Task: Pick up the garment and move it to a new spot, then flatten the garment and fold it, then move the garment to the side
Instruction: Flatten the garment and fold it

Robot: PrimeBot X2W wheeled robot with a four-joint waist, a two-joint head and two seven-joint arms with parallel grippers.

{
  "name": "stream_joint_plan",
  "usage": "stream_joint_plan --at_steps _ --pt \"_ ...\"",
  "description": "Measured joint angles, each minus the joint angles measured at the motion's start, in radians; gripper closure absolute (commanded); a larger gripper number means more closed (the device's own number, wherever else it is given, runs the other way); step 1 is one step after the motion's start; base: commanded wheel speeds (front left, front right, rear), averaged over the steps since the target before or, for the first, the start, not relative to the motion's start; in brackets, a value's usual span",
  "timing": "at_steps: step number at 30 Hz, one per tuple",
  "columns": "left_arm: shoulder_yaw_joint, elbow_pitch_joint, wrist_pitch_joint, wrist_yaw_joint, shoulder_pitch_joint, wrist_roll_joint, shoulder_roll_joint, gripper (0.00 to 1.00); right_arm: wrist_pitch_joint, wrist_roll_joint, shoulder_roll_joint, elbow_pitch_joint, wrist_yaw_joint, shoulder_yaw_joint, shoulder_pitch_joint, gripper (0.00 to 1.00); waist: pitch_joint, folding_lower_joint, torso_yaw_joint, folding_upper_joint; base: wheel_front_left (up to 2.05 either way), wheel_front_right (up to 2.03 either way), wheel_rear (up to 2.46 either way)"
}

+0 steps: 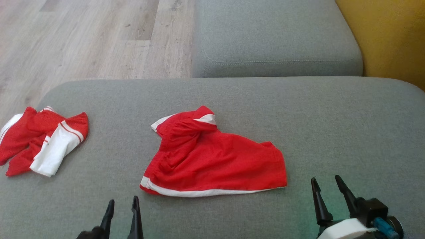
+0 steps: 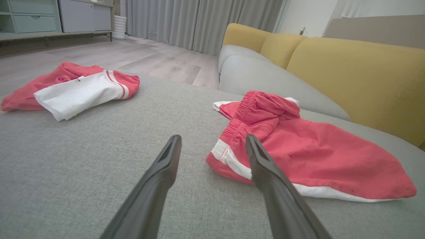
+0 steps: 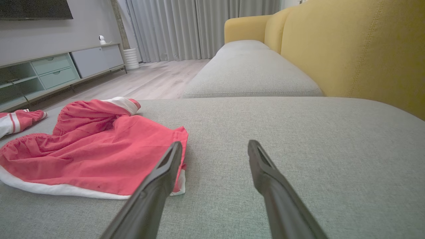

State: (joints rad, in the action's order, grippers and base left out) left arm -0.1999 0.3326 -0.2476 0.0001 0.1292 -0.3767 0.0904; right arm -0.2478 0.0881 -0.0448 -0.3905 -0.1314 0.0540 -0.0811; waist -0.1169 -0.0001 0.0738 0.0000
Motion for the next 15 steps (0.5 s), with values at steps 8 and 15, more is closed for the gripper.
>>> stream_joint_plan --at_steps 8,15 --pt "-0.035 0.044 0.073 -0.010 -0.045 0.028 0.040 0.00 0.000 -0.001 0.000 0.001 0.000 0.007 0.004 0.00 0.027 0.0001 -0.004 0.0000 0.00 0.00 0.00" --pt "-0.060 0.142 0.136 -0.023 -0.179 0.044 0.051 0.00 0.000 -0.008 0.000 0.001 0.000 0.028 0.010 0.00 0.068 0.0002 -0.022 0.0000 0.00 0.00 0.00"
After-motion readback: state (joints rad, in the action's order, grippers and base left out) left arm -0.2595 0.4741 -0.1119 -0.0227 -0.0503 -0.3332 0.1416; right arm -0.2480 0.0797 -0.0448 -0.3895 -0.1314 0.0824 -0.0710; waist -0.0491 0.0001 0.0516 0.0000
